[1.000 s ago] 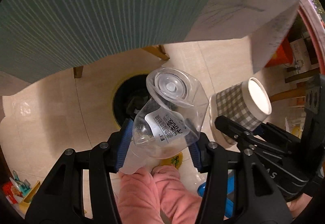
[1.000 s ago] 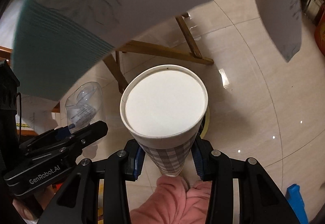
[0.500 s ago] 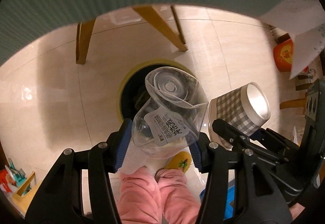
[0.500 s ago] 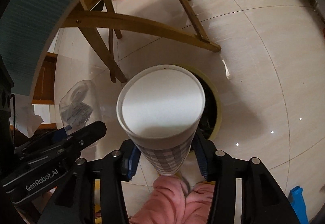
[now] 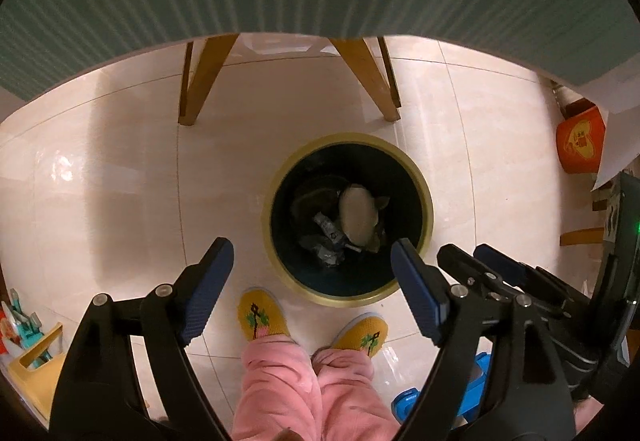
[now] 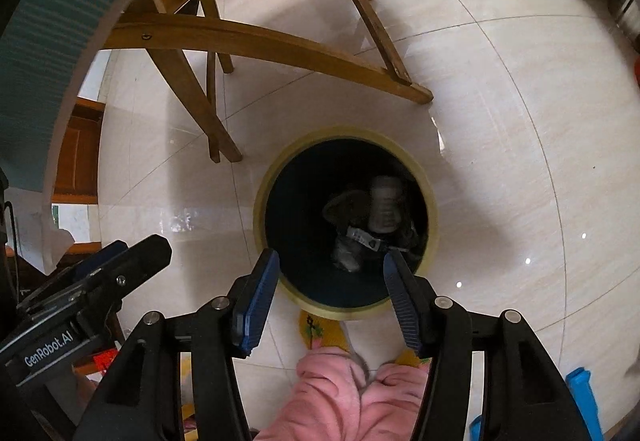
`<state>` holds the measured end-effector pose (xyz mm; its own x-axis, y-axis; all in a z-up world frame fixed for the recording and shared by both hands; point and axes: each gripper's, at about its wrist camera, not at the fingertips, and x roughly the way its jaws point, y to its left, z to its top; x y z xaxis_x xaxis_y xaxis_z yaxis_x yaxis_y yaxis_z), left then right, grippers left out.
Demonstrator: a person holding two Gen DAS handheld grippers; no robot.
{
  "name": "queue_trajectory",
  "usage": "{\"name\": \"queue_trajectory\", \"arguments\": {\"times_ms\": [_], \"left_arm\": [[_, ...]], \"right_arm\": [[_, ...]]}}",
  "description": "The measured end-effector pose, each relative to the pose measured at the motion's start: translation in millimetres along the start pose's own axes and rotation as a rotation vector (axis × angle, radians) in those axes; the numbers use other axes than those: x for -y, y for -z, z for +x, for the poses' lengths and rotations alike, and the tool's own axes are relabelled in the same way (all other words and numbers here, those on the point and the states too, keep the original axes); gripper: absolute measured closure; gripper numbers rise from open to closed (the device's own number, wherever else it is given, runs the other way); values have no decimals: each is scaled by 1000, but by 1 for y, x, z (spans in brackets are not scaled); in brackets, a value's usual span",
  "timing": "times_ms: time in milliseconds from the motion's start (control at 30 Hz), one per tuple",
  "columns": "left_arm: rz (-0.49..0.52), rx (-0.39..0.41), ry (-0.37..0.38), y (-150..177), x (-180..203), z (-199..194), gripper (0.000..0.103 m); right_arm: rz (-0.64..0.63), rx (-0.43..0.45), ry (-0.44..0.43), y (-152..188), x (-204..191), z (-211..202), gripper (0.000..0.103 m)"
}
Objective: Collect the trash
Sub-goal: 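Open both tools to drop the cups into the bin, then raise both tools back over the table toward the remaining trash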
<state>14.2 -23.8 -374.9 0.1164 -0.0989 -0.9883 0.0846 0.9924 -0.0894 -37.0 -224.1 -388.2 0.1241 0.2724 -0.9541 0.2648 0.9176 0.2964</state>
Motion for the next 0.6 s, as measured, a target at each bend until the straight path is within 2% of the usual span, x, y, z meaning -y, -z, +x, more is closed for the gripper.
{"name": "queue_trajectory", "arguments": {"times_ms": [367, 600], "left_arm": [[17, 49, -2, 9, 0, -41, 24], [33, 70, 16, 8, 7, -92, 24]], "right_arm": [[-19, 27, 7, 10, -7, -48, 48], [-38, 91, -20, 10, -23, -115, 48]]}}
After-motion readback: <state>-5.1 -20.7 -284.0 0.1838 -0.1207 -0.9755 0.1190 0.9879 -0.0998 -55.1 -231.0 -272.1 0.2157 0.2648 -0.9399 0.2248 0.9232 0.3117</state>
